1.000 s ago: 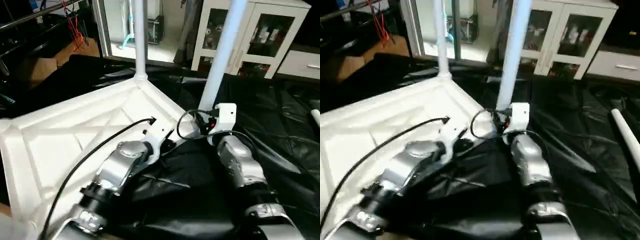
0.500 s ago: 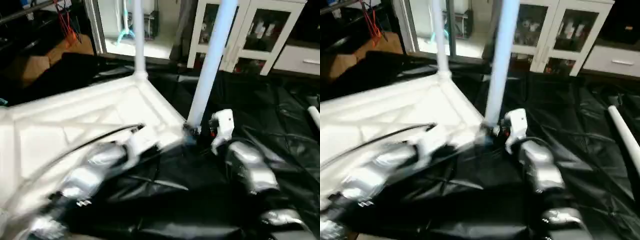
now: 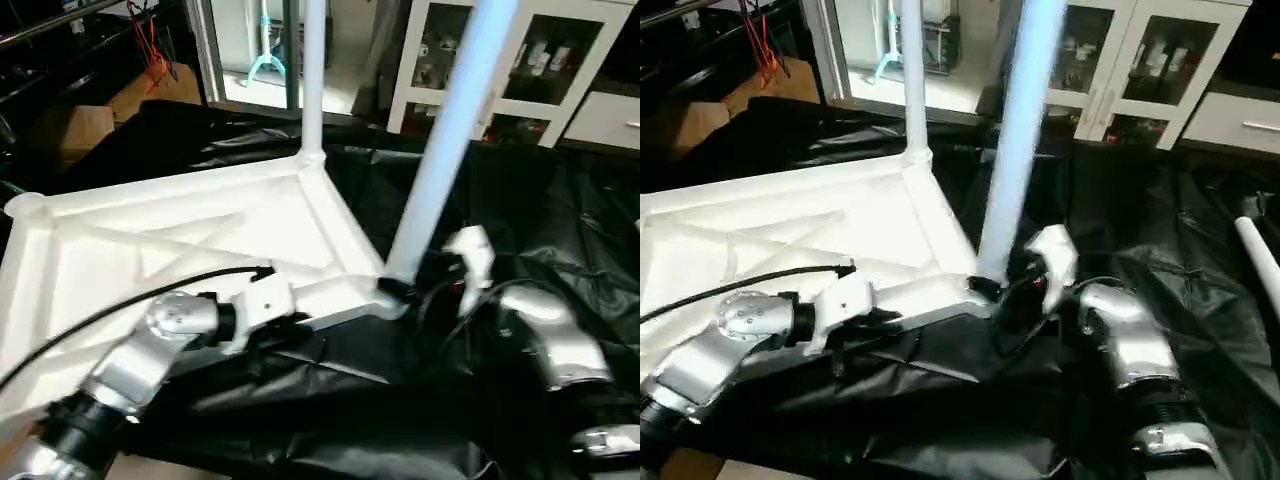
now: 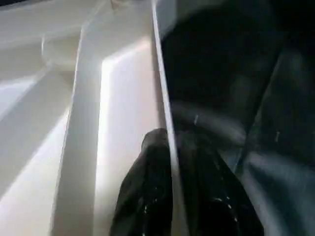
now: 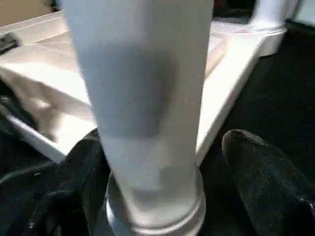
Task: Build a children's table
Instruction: Rotate leg to tighten
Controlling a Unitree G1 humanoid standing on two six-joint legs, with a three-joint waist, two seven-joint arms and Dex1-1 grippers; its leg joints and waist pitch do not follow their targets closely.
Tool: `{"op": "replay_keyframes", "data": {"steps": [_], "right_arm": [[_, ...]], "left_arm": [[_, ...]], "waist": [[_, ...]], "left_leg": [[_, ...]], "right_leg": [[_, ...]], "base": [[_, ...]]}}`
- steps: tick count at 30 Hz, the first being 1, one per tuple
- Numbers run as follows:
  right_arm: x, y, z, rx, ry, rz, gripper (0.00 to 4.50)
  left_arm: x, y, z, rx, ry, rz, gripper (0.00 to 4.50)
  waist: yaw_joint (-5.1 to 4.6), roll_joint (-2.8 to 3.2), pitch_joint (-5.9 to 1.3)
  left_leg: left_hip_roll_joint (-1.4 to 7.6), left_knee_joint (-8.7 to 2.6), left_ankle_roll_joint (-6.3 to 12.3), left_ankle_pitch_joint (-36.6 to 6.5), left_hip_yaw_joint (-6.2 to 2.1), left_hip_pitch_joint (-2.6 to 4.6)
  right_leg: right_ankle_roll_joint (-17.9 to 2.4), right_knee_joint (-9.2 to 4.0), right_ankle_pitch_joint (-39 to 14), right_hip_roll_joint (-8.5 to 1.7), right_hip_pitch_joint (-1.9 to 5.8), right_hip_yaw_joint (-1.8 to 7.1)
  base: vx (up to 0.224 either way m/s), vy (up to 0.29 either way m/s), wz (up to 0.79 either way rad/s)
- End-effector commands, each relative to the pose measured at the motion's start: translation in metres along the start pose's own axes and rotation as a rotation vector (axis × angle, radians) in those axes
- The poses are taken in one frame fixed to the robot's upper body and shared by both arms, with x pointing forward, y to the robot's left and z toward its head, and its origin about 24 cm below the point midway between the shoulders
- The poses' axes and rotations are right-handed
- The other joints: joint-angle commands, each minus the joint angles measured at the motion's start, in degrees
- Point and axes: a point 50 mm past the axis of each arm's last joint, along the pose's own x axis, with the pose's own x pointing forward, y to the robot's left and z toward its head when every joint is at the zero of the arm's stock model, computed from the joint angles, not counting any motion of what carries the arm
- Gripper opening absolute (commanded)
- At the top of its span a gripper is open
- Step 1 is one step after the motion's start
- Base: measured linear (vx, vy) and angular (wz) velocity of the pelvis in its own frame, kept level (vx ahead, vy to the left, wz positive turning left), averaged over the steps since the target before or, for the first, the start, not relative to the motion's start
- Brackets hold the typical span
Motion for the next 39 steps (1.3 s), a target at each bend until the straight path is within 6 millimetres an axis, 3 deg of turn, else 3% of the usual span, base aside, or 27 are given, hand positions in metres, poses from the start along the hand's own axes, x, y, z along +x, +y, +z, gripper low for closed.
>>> {"op": "replay_keyframes", "data": {"steps": [1,4,5,11,16,23,24,25,28,33,36,37,39], "right_arm": [[-0.011,-0.010,0.009,-0.011,-0.045,-0.065,3.67],[-0.010,-0.010,0.009,-0.009,-0.048,-0.063,3.67],[-0.010,-0.010,0.009,-0.009,-0.049,-0.063,3.67],[-0.010,-0.008,0.009,-0.004,-0.053,-0.052,3.67],[-0.006,-0.003,0.008,0.005,-0.057,-0.034,3.67],[-0.005,0.002,0.005,0.016,-0.056,-0.015,3.67],[-0.005,0.002,0.006,0.018,-0.058,-0.015,3.67],[-0.004,0.003,0.006,0.018,-0.059,-0.014,3.67],[-0.004,0.004,0.006,0.020,-0.061,-0.011,3.67],[-0.002,0.007,0.005,0.028,-0.058,0.003,3.67],[-0.002,0.007,0.004,0.029,-0.058,0.004,3.67],[-0.002,0.008,0.004,0.029,-0.059,0.005,3.67],[-0.001,0.008,0.004,0.029,-0.059,0.006,3.67]], "left_arm": [[0.002,-0.009,-0.024,-0.054,0.109,-0.042,0.66],[0.000,-0.007,-0.027,-0.063,0.129,-0.027,0.66],[-0.001,-0.006,-0.027,-0.063,0.132,-0.026,0.41],[0.004,0.001,-0.017,-0.057,0.049,0.033,0.04],[0.015,0.000,-0.004,-0.064,-0.030,0.015,0.01],[0.025,-0.002,0.008,-0.076,-0.108,-0.020,0.01],[0.026,-0.002,0.011,-0.090,-0.125,-0.029,0.48],[0.026,-0.001,0.013,-0.092,-0.132,-0.021,0.61],[0.028,-0.001,0.016,-0.098,-0.145,-0.027,0.71],[0.036,0.007,0.021,-0.042,-0.137,0.023,1.14],[0.039,0.008,0.022,-0.039,-0.129,0.024,1.14],[0.040,0.008,0.022,-0.033,-0.122,0.028,1.14],[0.041,0.009,0.020,-0.024,-0.104,0.031,1.14]], "waist": [[-0.30,-0.01,-2.54],[-0.35,0.07,-2.47],[-0.38,0.04,-2.44],[-0.34,-0.05,-2.45],[0.08,0.10,-2.27],[0.19,0.13,-2.07],[0.20,0.18,-2.06],[0.20,0.16,-2.07],[0.40,0.41,-2.23],[-0.06,0.00,-2.36],[-0.23,-0.10,-2.27],[-0.27,0.38,-2.31],[-0.48,0.20,-2.18]], "left_leg": [[1.28,-3.24,2.82,-4.7,-0.04,0.55],[1.29,-3.29,2.48,-5.5,-0.08,0.51],[1.27,-3.29,2.45,-5.8,-0.04,0.52],[1.32,-3.24,2.63,-5.9,0.02,0.57],[1.25,-3.17,3.74,-4.8,0.10,0.41],[1.31,-3.32,3.65,-6.0,0.14,0.46],[1.29,-3.34,3.74,-5.9,0.15,0.44],[1.27,-3.32,3.85,-5.7,0.17,0.44],[1.44,-3.22,4.04,-4.9,0.20,0.39],[1.16,-2.89,5.69,-1.9,0.06,-0.10],[1.18,-2.87,6.12,-2.4,0.09,-0.13],[1.29,-2.93,6.01,-2.8,-0.03,-0.07],[1.37,-3.06,5.48,-4.2,0.00,0.02]], "right_leg": [[-13.1,-4.26,9.5,-3.72,2.67,2.63],[-13.1,-4.41,6.7,-3.81,2.61,2.59],[-13.0,-4.51,6.1,-3.82,2.59,2.59],[-13.0,-4.71,3.6,-3.89,2.51,2.66],[-12.3,-4.75,2.8,-3.93,2.37,2.55],[-11.6,-5.03,0.5,-4.00,2.15,2.54],[-11.7,-5.01,0.3,-4.03,2.12,2.52],[-11.7,-5.03,0.2,-4.02,2.11,2.51],[-12.2,-4.85,1.5,-4.19,2.14,2.55],[-12.8,-4.18,10.6,-3.98,2.52,2.40],[-13.1,-4.17,10.8,-4.05,2.51,2.38],[-13.3,-4.17,10.0,-4.14,2.50,2.32],[-13.4,-4.43,8.1,-4.11,2.46,2.32]], "base": [[0.000,0.000,0.00],[0.000,0.000,0.00],[0.000,0.000,0.00],[0.000,0.000,0.00],[0.000,0.000,0.00],[0.000,0.000,0.00],[0.000,0.000,0.00],[0.000,0.000,0.00],[0.000,0.000,0.00],[0.000,0.000,0.00],[0.000,0.000,0.00],[0.000,0.000,0.00],[0.000,0.000,0.00]]}}
